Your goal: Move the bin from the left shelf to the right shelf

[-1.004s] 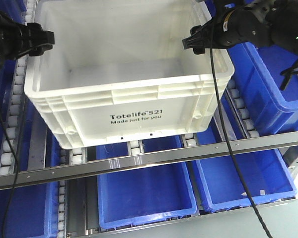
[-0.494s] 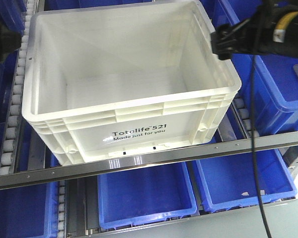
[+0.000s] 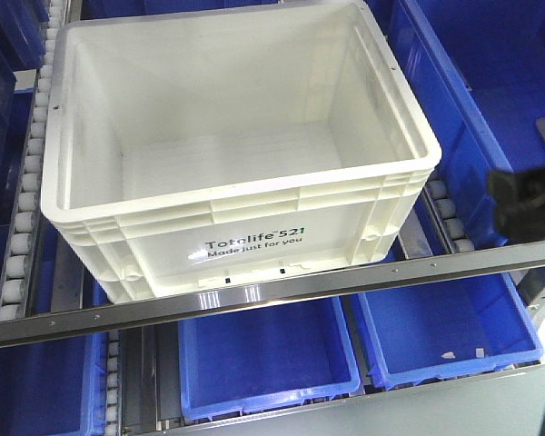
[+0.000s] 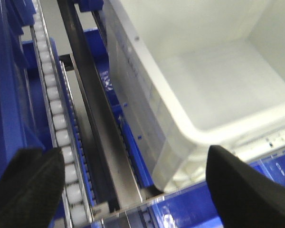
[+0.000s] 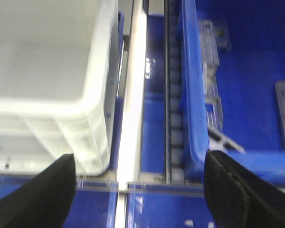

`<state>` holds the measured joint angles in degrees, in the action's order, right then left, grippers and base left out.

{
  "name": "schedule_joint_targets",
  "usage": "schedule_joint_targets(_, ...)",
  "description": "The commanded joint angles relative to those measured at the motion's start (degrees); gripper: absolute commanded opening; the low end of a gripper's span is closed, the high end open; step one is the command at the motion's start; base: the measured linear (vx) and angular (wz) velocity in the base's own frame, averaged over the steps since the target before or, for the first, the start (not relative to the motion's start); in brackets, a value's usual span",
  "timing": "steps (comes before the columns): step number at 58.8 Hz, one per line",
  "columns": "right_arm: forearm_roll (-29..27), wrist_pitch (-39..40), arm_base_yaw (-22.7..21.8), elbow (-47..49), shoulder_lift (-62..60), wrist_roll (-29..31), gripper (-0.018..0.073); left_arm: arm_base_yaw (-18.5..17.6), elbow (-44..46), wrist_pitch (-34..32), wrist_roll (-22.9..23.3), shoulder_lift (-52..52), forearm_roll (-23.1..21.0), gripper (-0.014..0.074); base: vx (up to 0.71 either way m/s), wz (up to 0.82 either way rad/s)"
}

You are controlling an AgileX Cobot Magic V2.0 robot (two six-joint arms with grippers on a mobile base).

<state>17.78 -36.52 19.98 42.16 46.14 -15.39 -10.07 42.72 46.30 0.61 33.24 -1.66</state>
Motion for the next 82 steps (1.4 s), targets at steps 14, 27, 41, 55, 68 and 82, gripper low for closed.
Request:
schedule_joint_targets(14, -7.9, -2.8, -0.1, -7.7, -13.1, 8.6, 0.0532, -0.4, -2.0, 0.8, 0.0, -7.7, -0.4, 0.0578, 0.00, 0.00)
schedule_joint_targets(27, -12.9, -3.2, -0.1, -9.6, -15.8, 12.7, 0.0526, -0.4, -2.2, 0.8, 0.0, -7.9, -0.4, 0.0572, 0.00, 0.00)
schedule_joint_targets(41, -13.6, -3.6, -0.1, -9.6, -15.8, 13.0, 0.0374, -0.4, -2.2, 0.9, 0.0, -7.9, -0.4, 0.0400, 0.00, 0.00)
schedule_joint_targets(55, -12.9, -3.6, -0.1, -9.6, -15.8, 14.6, 0.0078, -0.4, -2.2, 1.5, 0.0, -7.9, -0.4, 0.0148, 0.00, 0.00)
schedule_joint_targets(68, -13.5, -3.6, -0.1, -9.6, -15.8, 14.5, -0.0009, -0.4, -2.2, 1.7, 0.0, -7.9, -0.4, 0.0019, 0.00, 0.00)
schedule_joint_targets(82, -13.5, -3.7, -0.1, -9.6, -15.8, 14.5, -0.0008, -0.4, -2.2, 1.7, 0.0, -7.9, -0.4, -0.0001, 0.00, 0.00)
